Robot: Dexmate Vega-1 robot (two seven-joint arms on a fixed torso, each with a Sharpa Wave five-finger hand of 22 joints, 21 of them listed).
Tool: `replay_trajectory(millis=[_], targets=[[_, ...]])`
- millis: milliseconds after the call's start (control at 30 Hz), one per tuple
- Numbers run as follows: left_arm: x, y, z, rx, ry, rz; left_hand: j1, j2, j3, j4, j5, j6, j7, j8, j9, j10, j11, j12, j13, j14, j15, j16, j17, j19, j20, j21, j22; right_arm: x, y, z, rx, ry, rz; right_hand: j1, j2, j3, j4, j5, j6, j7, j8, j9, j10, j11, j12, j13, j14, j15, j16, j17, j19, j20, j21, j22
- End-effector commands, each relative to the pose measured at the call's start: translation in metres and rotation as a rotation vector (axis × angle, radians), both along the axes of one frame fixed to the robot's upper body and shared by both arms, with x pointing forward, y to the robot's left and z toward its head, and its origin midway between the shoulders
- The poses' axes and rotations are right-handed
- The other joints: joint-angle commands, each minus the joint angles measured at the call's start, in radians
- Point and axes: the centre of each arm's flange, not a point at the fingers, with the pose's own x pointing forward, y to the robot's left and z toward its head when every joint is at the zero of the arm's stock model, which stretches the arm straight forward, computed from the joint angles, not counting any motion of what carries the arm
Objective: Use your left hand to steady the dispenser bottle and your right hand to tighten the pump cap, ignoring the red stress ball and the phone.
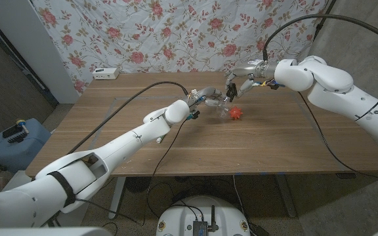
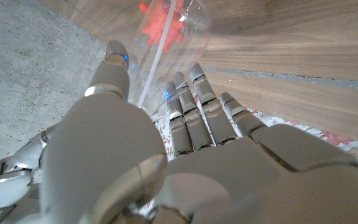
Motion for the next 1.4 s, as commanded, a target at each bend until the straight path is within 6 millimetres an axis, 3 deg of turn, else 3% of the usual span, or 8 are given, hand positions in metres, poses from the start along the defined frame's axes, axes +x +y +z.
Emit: replay_trajectory(millis=[33, 633, 1400], targets=[[-0.002, 0.001, -0.002, 0.001, -0.001, 0.005, -0.030, 0.085, 0.119, 0.114, 0.008, 0.060, -0.051, 0.007, 0.001, 0.025, -0.022, 0.006, 0.003, 0.005, -0.069, 0.005, 0.005, 0.001, -0.076, 0.000, 0.002, -0.003, -0.004, 0.001, -0.003, -0.022, 0.014, 0.004, -0.006, -0.004, -0.005, 0.007, -0.028, 0.001, -0.014, -0.001, -0.014, -0.002, -0.002, 0.006, -0.014, -0.025, -0.003, 0.003, -0.015, 0.010, -0.003, 0.003], [-0.003, 0.004, -0.001, -0.005, -0.007, 0.011, -0.029, 0.084, 0.118, 0.114, 0.008, 0.060, -0.054, 0.007, 0.001, 0.024, -0.023, 0.006, 0.003, 0.005, -0.069, 0.005, 0.005, 0.001, -0.075, 0.000, 0.002, -0.007, -0.009, 0.012, -0.020, -0.034, 0.018, 0.000, -0.013, -0.017, 0.001, 0.017, -0.121, 0.002, -0.048, -0.013, -0.050, 0.011, -0.005, 0.006, -0.051, 0.000, -0.006, 0.004, -0.054, 0.031, -0.003, 0.002], [0.000, 0.004, 0.001, -0.023, -0.010, 0.019, -0.029, 0.085, 0.118, 0.114, 0.008, 0.062, -0.055, 0.008, 0.001, 0.027, -0.022, 0.007, 0.003, 0.006, -0.070, 0.006, 0.005, 0.001, -0.075, 0.000, 0.002, -0.012, -0.022, 0.032, -0.012, -0.068, -0.009, -0.009, -0.012, -0.025, 0.008, 0.021, -0.179, 0.001, -0.056, -0.019, -0.049, 0.012, 0.001, 0.006, -0.052, 0.005, -0.001, 0.004, -0.053, 0.025, 0.003, 0.002]])
